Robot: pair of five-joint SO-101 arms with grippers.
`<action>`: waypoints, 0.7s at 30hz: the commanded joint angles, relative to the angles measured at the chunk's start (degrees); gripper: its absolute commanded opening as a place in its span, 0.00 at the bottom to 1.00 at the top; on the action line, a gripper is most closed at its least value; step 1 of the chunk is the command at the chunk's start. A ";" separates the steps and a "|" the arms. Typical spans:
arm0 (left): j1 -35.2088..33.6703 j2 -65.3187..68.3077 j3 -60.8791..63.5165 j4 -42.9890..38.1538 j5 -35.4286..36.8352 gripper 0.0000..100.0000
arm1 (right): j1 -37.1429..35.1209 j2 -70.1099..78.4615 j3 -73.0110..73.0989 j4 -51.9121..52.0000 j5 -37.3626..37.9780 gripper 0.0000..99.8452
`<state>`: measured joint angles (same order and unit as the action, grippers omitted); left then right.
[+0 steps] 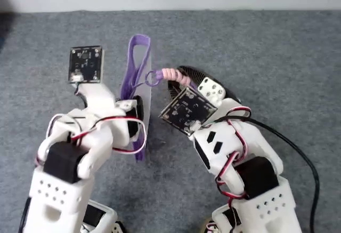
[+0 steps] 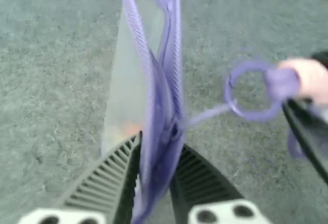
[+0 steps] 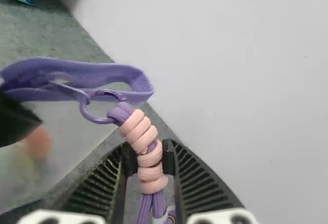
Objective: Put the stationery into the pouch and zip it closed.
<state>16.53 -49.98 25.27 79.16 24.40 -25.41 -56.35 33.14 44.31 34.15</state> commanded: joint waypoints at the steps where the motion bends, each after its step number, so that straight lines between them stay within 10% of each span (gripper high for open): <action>1: -0.62 -3.96 -0.22 3.16 -2.29 0.01 | 6.02 2.24 -2.90 -4.70 -1.32 0.01; 21: -0.97 -12.48 -0.04 9.05 -4.22 0.01 | 13.32 17.45 -2.73 -19.65 -1.32 0.01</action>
<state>16.53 -59.82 25.45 86.20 20.35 -19.25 -41.93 32.97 29.36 33.80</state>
